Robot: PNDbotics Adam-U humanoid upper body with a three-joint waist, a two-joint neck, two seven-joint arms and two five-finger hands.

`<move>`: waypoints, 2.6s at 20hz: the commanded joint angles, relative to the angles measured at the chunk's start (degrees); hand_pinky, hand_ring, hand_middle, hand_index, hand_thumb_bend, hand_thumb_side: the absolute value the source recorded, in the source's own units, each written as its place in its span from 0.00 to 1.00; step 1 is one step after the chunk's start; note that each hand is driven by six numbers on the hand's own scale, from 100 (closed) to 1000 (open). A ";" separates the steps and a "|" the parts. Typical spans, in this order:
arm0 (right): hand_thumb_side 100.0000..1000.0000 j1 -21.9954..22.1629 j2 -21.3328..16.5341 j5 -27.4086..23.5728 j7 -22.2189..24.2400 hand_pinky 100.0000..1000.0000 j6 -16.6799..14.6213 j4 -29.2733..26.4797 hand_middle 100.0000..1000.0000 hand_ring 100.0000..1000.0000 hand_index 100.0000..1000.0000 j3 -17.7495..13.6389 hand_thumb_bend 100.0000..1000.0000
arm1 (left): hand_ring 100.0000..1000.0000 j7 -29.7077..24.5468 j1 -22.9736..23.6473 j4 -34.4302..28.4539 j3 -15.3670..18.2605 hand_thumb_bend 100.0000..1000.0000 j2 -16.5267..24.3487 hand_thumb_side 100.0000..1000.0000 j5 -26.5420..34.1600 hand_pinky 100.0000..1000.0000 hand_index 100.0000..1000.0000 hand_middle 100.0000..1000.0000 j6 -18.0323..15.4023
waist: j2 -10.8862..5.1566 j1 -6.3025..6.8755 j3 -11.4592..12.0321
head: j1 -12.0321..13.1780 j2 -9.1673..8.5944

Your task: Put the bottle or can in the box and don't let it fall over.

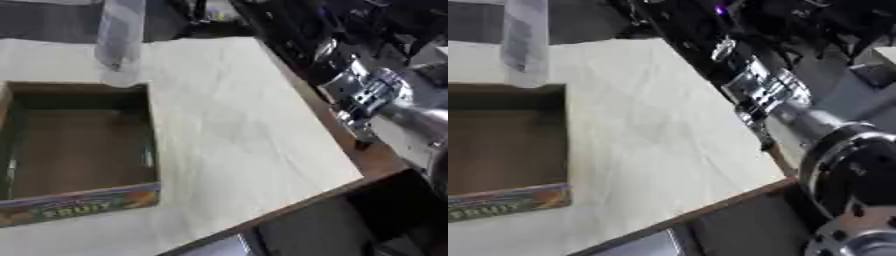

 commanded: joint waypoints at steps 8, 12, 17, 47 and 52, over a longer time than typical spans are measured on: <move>0.00 -1.08 1.99 4.58 -2.67 0.46 0.42 1.50 0.11 0.17 0.07 -0.25 0.13 | 0.45 -0.76 -2.24 -0.86 -0.28 0.05 1.28 0.70 0.82 0.65 0.84 0.76 1.27 | -0.99 0.35 0.48 | -1.69 0.81; 0.00 0.16 3.45 4.76 -4.15 0.49 0.72 1.76 0.16 0.21 0.11 -0.15 0.05 | 0.45 -0.82 -2.46 -0.86 -0.20 0.06 0.91 0.70 0.72 0.65 0.84 0.76 1.52 | -0.38 0.00 0.60 | -2.02 0.45; 0.00 1.75 5.70 4.73 -7.12 0.52 1.60 1.65 0.21 0.26 0.16 0.48 0.00 | 0.45 -0.88 -3.07 -0.86 -0.21 0.05 0.64 0.70 0.51 0.65 0.84 0.76 1.43 | 0.43 0.00 1.05 | -2.41 0.29; 0.08 7.44 5.90 23.37 21.48 1.00 -4.01 -7.86 1.00 1.00 1.00 2.94 0.26 | 0.45 0.35 -2.87 -0.86 0.24 0.05 0.20 0.70 0.14 0.64 0.84 0.75 2.17 | 0.20 0.24 -1.28 | -1.60 0.81; 0.09 9.61 6.07 23.74 24.44 1.00 -3.96 -9.93 1.00 1.00 1.00 3.63 0.27 | 0.45 0.55 -2.70 -0.86 0.29 0.05 0.11 0.70 0.18 0.64 0.84 0.75 2.28 | -0.10 0.28 -1.66 | -1.39 0.81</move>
